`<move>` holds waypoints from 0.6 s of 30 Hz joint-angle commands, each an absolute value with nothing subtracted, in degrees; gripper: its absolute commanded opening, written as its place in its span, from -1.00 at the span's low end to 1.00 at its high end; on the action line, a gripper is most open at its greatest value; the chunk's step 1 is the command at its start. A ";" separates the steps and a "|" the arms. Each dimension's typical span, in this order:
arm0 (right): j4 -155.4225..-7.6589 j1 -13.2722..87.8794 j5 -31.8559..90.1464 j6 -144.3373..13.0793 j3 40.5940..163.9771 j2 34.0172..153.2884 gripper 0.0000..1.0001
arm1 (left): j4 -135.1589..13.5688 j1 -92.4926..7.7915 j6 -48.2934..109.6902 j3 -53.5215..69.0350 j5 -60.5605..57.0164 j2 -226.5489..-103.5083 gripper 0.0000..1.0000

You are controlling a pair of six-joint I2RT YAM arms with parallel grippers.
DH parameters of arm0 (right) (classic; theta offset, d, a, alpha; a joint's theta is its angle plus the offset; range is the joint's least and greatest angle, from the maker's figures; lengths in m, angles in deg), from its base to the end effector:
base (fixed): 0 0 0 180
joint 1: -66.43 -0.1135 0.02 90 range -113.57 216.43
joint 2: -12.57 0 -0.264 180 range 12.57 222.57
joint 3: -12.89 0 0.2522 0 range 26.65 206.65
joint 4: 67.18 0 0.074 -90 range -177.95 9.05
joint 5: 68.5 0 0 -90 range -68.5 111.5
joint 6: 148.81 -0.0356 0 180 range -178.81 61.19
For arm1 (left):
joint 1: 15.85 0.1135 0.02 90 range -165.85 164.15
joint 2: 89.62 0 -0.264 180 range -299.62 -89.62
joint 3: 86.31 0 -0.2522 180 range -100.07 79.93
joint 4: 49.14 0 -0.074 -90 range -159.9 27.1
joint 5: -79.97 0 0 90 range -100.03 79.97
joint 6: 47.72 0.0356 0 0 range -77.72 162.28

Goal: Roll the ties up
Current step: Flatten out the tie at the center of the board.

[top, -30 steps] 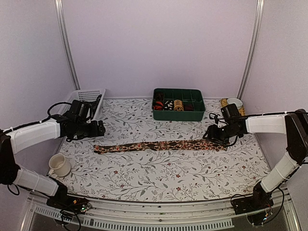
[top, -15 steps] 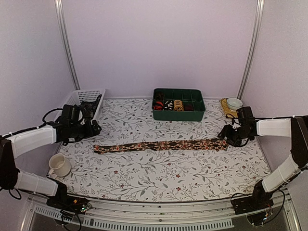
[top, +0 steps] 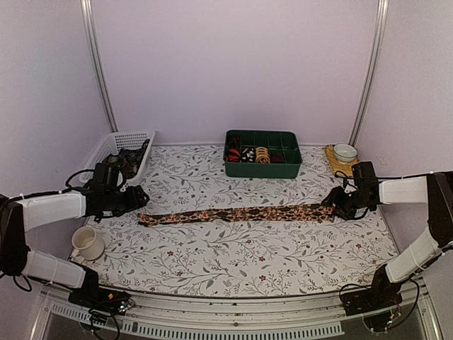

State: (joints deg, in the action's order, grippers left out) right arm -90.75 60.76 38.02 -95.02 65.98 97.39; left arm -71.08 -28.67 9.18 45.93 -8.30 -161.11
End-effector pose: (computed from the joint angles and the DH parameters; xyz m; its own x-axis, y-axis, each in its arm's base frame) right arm 0.2699 0.0370 0.1549 -0.8112 0.4886 -0.3212 0.2769 0.8048 0.5249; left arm 0.2373 -0.0551 0.1840 -0.7167 -0.3967 -0.5736 -0.1779 0.8992 -0.3997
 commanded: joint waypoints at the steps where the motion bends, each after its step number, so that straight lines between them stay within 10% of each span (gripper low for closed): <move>1: -90.53 60.77 39.01 -94.45 66.08 91.10 0.15 | -67.65 -27.74 8.10 47.47 -5.59 -162.71 0.50; 18: -92.12 52.53 40.13 -92.16 70.51 94.17 0.18 | -70.90 -27.75 4.23 50.95 -6.53 -164.80 0.27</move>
State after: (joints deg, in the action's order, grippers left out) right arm -92.08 54.09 38.80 -93.14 69.17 93.76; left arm -69.77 -28.43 5.13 49.95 -5.78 -165.08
